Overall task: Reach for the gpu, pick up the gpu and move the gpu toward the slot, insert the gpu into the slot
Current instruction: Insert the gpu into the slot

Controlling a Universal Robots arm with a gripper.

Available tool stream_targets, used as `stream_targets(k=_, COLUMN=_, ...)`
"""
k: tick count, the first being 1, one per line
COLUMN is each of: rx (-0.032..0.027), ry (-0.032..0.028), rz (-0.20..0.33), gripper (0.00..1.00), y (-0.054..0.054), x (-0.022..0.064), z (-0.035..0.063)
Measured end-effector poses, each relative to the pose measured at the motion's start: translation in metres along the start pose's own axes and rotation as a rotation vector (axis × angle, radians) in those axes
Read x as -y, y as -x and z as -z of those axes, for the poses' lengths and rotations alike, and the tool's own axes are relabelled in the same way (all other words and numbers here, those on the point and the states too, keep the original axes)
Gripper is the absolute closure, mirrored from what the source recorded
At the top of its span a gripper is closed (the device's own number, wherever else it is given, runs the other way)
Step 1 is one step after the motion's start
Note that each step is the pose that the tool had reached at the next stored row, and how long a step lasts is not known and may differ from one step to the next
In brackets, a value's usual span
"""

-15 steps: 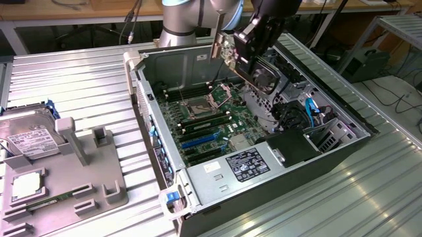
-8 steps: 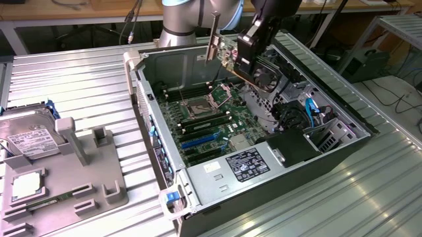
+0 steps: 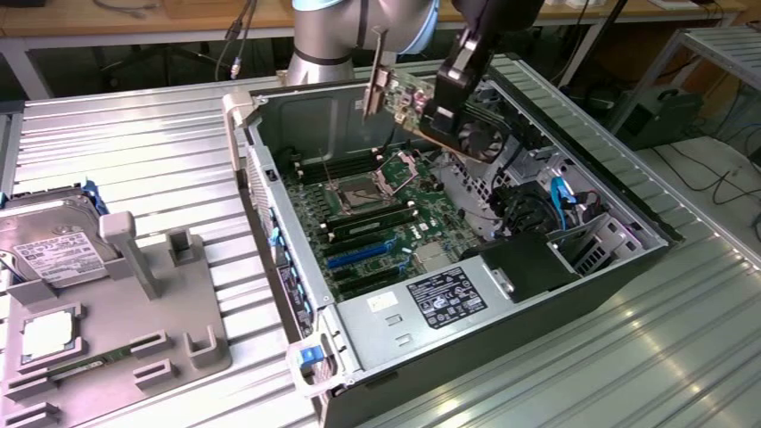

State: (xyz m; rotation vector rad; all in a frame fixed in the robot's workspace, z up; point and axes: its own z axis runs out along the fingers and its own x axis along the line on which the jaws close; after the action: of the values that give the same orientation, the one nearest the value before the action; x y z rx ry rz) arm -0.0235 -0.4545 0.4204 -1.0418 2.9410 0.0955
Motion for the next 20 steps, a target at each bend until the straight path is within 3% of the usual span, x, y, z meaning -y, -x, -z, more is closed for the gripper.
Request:
stream_targets(k=3, rx=-0.0028, ry=0.0024, rz=0.058, gripper=0.72, y=0.0, x=0.0, z=-0.0001)
stream_targets(k=4, rx=-0.0052, ry=0.0043, rz=0.106, gripper=0.72, y=0.0, x=0.0, z=-0.0001)
stream_targets(k=6, rx=-0.0076, ry=0.006, rz=0.151, gripper=0.72, y=0.0, x=0.0, z=0.0)
stream_targets(k=20, rx=-0.0208, ry=0.0162, rz=0.409, gripper=0.72, y=0.0, x=0.0, z=0.0)
